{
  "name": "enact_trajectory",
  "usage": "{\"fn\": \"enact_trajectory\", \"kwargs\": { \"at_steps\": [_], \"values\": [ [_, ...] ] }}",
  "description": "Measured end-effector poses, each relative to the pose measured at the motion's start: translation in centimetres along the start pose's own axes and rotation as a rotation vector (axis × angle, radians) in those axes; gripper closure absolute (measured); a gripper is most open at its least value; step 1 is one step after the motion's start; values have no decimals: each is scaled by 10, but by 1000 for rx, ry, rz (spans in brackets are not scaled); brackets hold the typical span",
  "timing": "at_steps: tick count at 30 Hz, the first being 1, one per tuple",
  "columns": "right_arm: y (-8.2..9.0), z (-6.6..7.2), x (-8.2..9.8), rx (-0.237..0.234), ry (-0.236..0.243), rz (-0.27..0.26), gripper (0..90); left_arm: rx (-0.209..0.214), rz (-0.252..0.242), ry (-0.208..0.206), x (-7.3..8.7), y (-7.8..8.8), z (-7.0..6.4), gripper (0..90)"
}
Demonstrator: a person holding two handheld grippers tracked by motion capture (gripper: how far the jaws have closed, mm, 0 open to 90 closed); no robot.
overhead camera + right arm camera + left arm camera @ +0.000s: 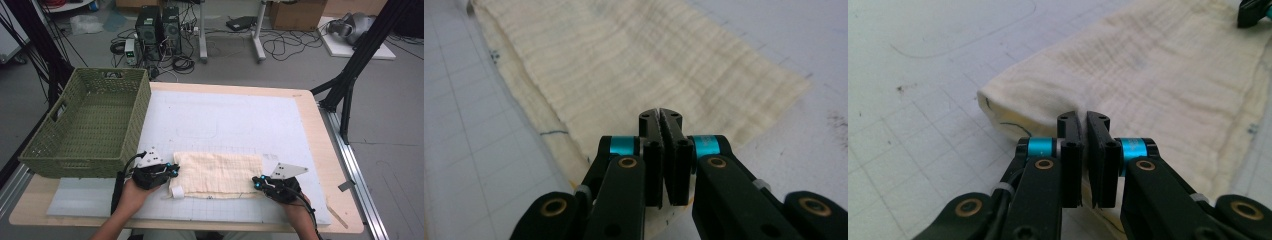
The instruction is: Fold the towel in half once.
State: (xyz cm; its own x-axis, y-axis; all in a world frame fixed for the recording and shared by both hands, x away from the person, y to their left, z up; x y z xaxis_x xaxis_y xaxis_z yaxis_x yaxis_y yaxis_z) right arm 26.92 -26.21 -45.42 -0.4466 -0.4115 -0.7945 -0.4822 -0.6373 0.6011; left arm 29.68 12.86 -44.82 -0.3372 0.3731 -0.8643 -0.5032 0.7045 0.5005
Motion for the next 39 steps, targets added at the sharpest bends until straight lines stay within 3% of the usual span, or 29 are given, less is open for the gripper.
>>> {"fn": "enact_trajectory", "kwargs": {
  "at_steps": [7,11,21,26,30,33,36,39],
  "values": [
    [11,1,-5,4,10,-36,883,23,-40,21,-4,8,4,834],
    [6,0,-2,20,15,1,883,18,-27,18,-2,4,2,830],
    [14,4,-7,-20,9,-49,884,15,-30,10,-2,7,3,825],
    [18,9,-9,-41,21,-61,884,46,-63,-15,-7,15,-1,826],
    [21,12,-7,-49,26,-53,884,52,-24,13,-5,15,0,828],
    [21,14,-6,-49,30,-34,884,56,35,67,2,11,5,804],
    [15,14,-1,-30,37,35,884,30,130,57,9,4,5,747],
    [8,12,5,-16,31,85,855,-14,145,50,8,1,5,620]
  ]
}}
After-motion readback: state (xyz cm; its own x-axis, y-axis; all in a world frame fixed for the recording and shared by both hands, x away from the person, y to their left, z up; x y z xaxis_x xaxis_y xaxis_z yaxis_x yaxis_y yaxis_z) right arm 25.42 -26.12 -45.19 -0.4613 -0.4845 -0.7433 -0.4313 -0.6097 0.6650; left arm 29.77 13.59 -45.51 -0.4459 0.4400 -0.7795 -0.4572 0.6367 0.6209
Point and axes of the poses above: each handheld gripper's, and its own axes: y roughly backward along the jaws, x roughly out of its underside, z roughly to its left, the point moved 2 cm from there along -y, roughly forward along the jaws, and after that the axes turned 5 degrees about -y, right-handed, at the moved point
